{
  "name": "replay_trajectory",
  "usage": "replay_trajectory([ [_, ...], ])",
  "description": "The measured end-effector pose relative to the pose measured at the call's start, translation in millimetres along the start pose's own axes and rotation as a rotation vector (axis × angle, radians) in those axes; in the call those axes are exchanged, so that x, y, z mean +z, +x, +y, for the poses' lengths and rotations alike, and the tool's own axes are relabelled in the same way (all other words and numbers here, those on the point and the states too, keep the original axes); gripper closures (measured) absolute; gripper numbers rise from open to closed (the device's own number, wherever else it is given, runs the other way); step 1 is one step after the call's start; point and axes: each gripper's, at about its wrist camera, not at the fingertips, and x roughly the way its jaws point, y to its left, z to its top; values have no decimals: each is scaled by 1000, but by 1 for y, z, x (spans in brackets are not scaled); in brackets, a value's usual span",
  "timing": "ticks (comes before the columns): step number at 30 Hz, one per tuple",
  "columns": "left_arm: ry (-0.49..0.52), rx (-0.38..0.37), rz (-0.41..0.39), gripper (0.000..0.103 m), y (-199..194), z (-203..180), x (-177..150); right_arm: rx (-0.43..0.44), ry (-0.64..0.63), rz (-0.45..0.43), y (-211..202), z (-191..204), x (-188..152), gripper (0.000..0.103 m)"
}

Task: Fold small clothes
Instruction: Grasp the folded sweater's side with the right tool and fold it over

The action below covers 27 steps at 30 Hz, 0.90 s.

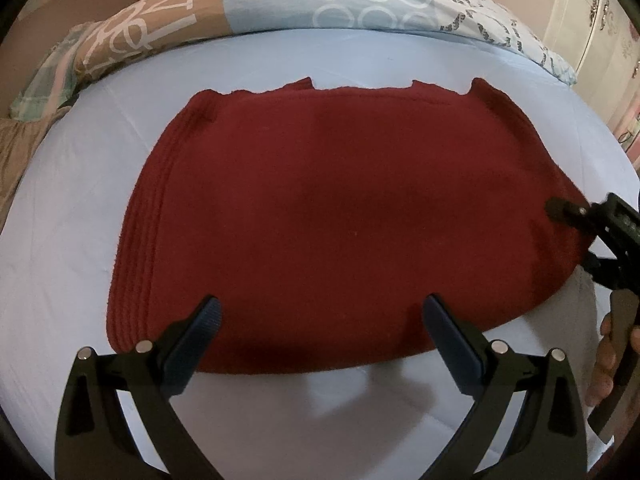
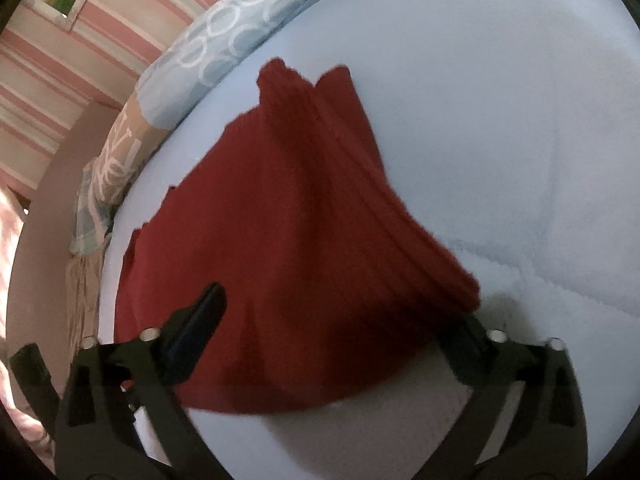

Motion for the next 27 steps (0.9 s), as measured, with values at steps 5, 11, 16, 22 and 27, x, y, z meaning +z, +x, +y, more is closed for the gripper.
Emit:
replay_trajectory([
  [5,-1,12,10,2,8,1,2,10,23,7,10,-2,4,31],
  [11,-20,30,15,2,14,-2,10,-17,-51,-25,20,15,8,54],
  [16,-42,46,19,2,23,2,16,-29,-137,-76,15,26,1,71],
  [22,-37,88,42,2,37,-4,20,-57,-276,-159,3,46,-9,75],
  [27,-22,112,35,1,44,-5,16,-51,-380,-218,-12,80,-18,76],
])
